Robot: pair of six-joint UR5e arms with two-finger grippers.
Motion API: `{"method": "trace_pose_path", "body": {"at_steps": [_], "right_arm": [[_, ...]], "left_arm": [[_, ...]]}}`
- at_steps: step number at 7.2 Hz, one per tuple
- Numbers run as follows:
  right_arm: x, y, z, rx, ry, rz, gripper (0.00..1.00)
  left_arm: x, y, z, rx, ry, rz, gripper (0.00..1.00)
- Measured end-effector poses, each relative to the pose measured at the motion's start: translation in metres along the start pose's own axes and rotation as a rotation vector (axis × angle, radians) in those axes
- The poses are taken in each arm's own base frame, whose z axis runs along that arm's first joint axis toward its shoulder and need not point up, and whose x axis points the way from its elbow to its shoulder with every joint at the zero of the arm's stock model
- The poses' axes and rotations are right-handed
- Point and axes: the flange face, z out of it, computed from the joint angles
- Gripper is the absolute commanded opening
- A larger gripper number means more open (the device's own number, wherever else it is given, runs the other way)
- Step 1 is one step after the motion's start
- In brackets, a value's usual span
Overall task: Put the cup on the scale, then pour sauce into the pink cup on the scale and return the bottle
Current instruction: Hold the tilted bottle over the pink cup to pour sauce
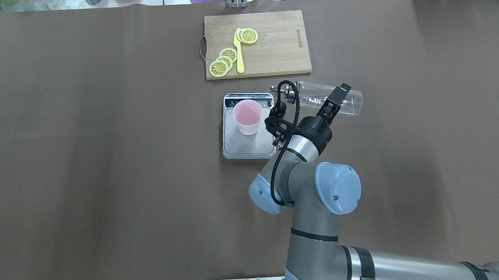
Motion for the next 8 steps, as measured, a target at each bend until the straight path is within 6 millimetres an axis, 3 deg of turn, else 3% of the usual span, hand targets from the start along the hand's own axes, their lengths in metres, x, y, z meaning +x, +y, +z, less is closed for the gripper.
{"method": "trace_pose_path", "body": {"at_steps": [3,8], "right_arm": [[-0.010,-0.013,-0.003,-0.024,0.026,-0.047,0.00],[-0.020,-0.014,-0.003,-0.052,0.059,-0.077,0.00]], "left_arm": [[-0.002,0.003,0.002,-0.005,0.001,-0.005,0.98],[-0.004,0.004,0.005,-0.011,0.003,-0.011,0.98]]}}
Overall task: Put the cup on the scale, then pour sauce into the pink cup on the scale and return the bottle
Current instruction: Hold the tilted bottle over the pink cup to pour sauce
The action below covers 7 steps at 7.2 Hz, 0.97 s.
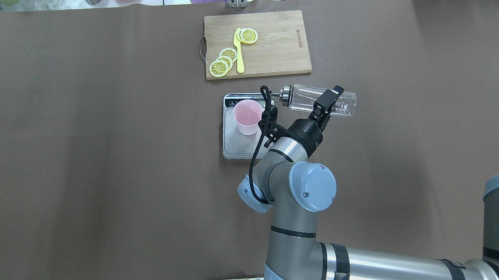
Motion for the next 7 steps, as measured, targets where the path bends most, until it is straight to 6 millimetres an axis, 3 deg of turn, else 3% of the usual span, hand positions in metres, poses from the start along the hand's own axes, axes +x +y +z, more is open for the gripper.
{"method": "trace_pose_path", "body": {"at_steps": [7], "right_arm": [[-0.008,-0.014,-0.037,-0.073,0.056,-0.024,0.00]], "left_arm": [[-0.004,0.001,0.004,-0.009,0.001,-0.008,0.98]]}}
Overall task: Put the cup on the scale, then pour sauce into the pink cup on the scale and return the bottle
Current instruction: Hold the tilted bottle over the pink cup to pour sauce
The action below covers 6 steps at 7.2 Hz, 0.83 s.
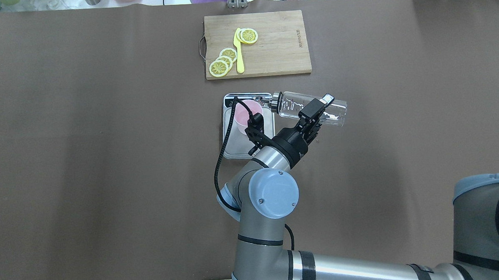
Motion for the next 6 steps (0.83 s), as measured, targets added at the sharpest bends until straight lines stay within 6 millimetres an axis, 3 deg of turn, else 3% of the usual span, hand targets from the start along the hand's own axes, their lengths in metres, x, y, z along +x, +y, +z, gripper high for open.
{"method": "trace_pose_path", "body": {"at_steps": [6], "right_arm": [[0.0075,0.0038,-0.0046,-0.033,0.051,-0.070,0.00]], "left_arm": [[-0.0026,0.0031,0.0032,-0.006,0.001,-0.006,0.98]]}}
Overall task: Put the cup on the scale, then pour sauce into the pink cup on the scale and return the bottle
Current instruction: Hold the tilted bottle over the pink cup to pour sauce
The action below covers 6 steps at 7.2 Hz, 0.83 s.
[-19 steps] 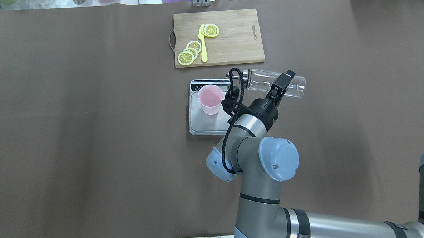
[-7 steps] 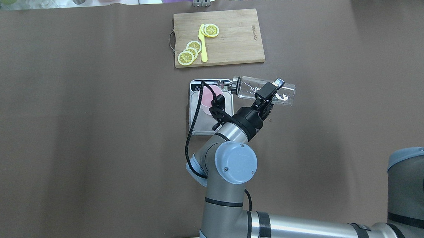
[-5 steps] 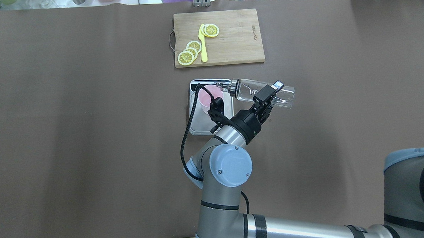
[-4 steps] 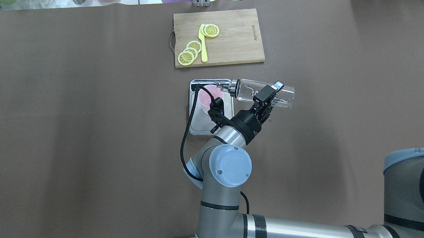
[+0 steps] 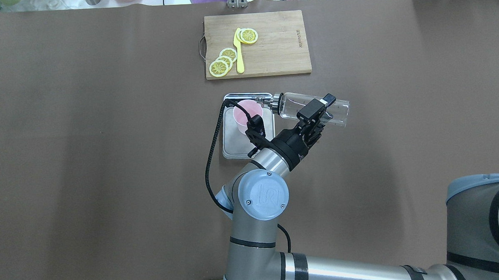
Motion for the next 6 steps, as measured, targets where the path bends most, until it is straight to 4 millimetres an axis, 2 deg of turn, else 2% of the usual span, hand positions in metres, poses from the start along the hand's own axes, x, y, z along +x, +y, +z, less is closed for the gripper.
{"method": "trace_pose_path", "body": {"at_steps": [6], "right_arm": [[0.0065,0.0004,-0.0036,-0.010,0.020,-0.029,0.00]], "left_arm": [[-0.0005,0.0009,0.0007,-0.001,0.000,-0.001,0.98]]}}
